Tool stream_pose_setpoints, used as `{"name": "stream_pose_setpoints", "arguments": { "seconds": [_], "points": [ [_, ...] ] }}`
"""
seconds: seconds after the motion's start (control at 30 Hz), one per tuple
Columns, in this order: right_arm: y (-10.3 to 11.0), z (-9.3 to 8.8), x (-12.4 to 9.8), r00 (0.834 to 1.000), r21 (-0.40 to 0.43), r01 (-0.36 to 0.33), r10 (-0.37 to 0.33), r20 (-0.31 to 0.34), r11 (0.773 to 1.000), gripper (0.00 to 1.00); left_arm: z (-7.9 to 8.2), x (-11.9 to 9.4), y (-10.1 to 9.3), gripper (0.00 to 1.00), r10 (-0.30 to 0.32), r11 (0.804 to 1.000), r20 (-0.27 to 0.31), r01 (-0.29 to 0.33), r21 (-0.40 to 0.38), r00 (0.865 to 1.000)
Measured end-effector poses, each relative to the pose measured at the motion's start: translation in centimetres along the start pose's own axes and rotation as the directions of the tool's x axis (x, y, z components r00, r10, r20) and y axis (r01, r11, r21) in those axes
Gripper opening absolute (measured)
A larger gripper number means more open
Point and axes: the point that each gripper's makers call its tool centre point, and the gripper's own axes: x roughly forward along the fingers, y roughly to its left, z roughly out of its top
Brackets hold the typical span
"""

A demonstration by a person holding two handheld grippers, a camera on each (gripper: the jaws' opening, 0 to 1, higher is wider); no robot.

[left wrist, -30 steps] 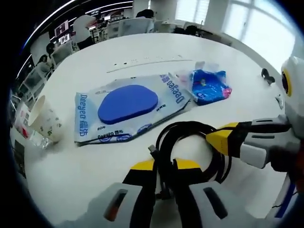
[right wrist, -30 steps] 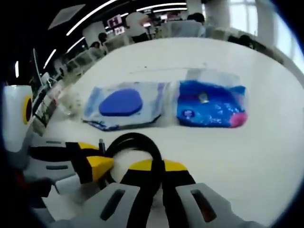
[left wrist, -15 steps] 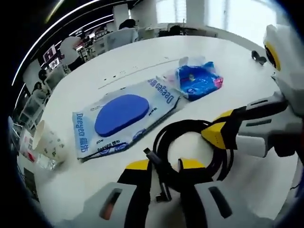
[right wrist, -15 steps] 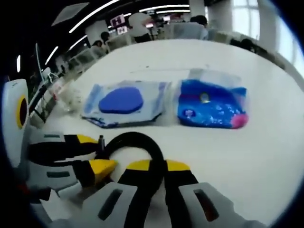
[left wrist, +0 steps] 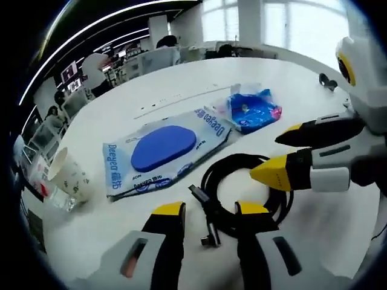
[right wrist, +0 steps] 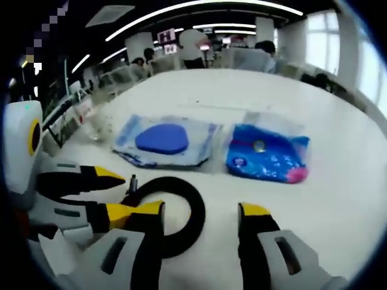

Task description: Arrange the tabletop items into an orderly group along one side of the table until the central work area is clear of visible clutter.

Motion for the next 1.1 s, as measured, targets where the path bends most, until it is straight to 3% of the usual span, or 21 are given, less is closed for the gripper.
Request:
{"name": "stream_pose_setpoints", "arguments": {
  "seconds": [0.17,0.4,0.53,0.73,0.9,1.1],
  "points": [
    [-0.5,-0.3,-0.7,1.0,-0.01,0.02,-0.02,0.014,1.0,0.62,0.7,-1.0,0.2,0.42,-0.017,1.0,0.053,0.018,-0.016,0.998],
    [0.0,-0.9,-1.8,1.0,-0.019,0.004,-0.003,0.03,1.0,0.7,0.8,-2.3,1.3,0.5,-0.006,0.998,0.091,0.012,-0.063,0.996],
    [0.1,-0.9,-2.2,0.999,-0.029,0.012,-0.01,0.046,1.0,0.84,0.8,-2.9,1.8,0.56,0.001,0.997,0.12,0.009,-0.075,0.993],
    [0.6,-1.0,-2.5,0.998,-0.044,-0.002,0.004,0.06,0.999,0.92,0.7,-4.0,3.1,0.69,0.009,0.994,0.161,0.008,-0.108,0.987],
    [1.3,-1.3,-3.1,0.997,-0.057,-0.017,0.021,0.072,0.998,0.97,0.0,-4.9,4.6,0.71,0.037,0.992,0.17,-0.016,-0.123,0.985],
    [2.2,-1.9,-3.7,0.996,-0.074,-0.045,0.05,0.073,0.996,1.0,-0.6,-6.4,6.3,0.81,0.055,0.988,0.204,-0.024,-0.152,0.977]
  ]
}}
